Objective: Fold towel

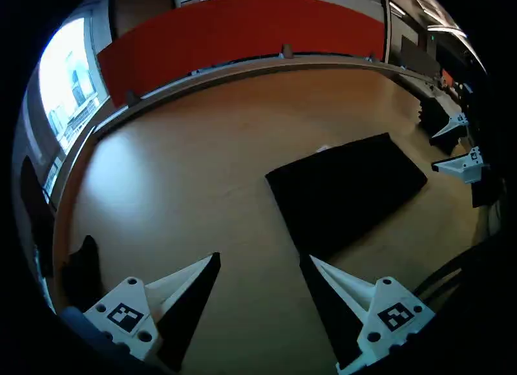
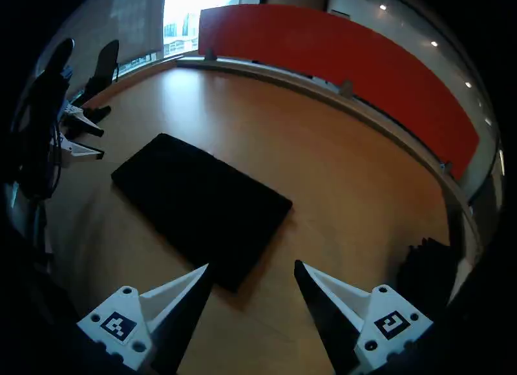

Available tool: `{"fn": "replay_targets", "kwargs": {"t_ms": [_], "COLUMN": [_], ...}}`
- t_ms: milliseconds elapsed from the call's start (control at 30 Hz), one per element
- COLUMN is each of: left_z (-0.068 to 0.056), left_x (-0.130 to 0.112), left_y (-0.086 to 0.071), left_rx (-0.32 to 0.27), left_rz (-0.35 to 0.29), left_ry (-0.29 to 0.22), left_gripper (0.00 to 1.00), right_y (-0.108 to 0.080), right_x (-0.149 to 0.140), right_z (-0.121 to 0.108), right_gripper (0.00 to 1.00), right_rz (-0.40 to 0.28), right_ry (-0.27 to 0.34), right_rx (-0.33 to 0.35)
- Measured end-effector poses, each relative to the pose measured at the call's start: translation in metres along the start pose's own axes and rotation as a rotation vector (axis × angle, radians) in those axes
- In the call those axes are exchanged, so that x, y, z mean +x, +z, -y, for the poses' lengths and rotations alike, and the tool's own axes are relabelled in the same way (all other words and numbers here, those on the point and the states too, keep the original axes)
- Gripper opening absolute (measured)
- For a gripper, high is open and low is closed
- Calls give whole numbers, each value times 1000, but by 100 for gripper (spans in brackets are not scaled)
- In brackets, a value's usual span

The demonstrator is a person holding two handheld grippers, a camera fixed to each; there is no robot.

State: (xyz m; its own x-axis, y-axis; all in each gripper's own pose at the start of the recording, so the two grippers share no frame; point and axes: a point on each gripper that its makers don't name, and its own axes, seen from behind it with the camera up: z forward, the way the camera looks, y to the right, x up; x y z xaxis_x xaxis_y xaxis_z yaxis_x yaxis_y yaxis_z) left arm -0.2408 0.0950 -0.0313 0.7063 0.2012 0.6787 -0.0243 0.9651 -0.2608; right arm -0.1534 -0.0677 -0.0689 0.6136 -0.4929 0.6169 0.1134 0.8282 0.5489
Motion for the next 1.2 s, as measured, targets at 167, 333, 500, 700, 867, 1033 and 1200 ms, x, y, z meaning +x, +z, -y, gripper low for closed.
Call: {"fn": "replay_targets", "kwargs": {"t_ms": [167, 333, 500, 700, 867, 1033, 1200], "left_z": [4, 10, 13, 15, 16, 13, 10], "left_x": [-10, -21, -33, -46, -55, -64, -72], "left_y": [-8, -17, -26, -34, -38, -41, -44], "left_rx": [13, 33, 48, 62, 73, 73, 73], "left_rz": [1, 0, 0, 5, 13, 21, 32], "left_ry": [-36, -75, -114, -138, -154, -166, -177], "left_gripper": [91, 91, 91, 91, 91, 91, 91], "right_y": [2, 4, 6, 9, 13, 17, 19], "right_x": [0, 1, 2, -4, -12, -22, -32], "right_z": [5, 9, 13, 15, 17, 21, 22], "right_gripper": [93, 93, 93, 93, 91, 83, 78], "right_rz": [3, 3, 4, 22, 41, 65, 86], "right_ry": [-16, -27, -37, -58, -64, -54, -56], "right_rx": [26, 50, 73, 87, 103, 127, 147]}}
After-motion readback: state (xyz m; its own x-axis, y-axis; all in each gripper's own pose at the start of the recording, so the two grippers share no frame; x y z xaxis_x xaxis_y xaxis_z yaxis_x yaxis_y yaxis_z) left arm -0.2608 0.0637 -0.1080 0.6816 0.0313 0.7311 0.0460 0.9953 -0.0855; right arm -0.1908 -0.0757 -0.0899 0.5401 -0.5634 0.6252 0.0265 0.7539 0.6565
